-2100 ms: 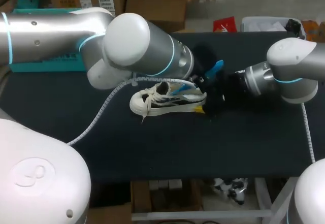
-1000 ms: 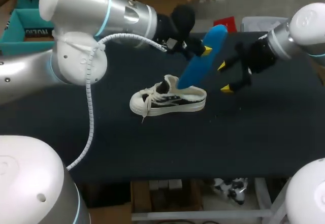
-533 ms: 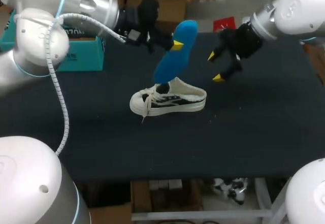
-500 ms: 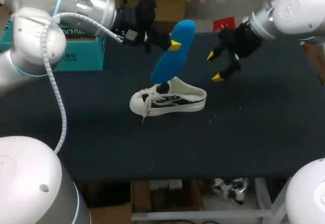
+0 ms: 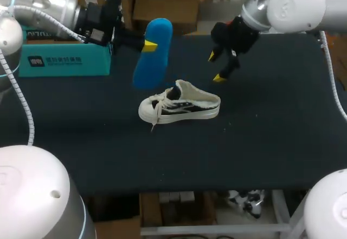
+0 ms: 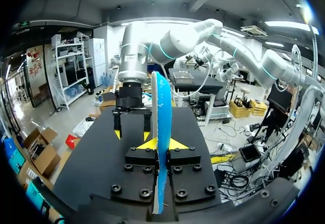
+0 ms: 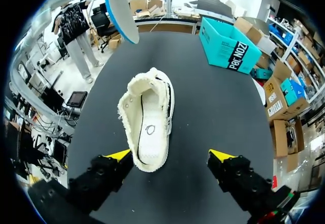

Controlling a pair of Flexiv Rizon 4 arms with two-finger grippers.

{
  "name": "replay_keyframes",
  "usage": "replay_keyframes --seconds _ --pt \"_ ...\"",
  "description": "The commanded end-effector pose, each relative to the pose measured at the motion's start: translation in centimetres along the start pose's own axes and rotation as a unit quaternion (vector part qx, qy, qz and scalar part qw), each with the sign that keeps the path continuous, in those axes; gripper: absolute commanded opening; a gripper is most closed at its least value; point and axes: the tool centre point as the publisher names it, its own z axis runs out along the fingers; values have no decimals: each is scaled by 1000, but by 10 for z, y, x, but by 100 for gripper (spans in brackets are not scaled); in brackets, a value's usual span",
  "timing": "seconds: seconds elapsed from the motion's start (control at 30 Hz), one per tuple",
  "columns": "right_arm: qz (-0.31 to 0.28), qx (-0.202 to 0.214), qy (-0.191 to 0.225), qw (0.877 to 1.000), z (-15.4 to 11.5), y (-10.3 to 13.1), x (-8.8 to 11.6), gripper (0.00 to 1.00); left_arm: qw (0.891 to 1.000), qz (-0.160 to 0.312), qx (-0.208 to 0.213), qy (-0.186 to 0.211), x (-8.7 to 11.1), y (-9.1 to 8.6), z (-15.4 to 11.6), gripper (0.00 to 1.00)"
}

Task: Open the shoe tongue, take the insole out of the shoe, put the insole back into the shoe, and pack the shoe into the shoebox

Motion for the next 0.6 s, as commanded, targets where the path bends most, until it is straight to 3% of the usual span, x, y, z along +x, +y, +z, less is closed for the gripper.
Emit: replay_keyframes --seconds 0.03,0.17,0.6 --pt "13 94 -1 996 6 14 1 100 1000 -4 10 -5 8 16 -37 0" --pt "25 133 -4 991 17 20 1 100 1000 -14 11 -11 12 31 -55 0" --pt "-3 177 -6 984 53 36 2 100 998 -46 15 -27 28 84 -102 0"
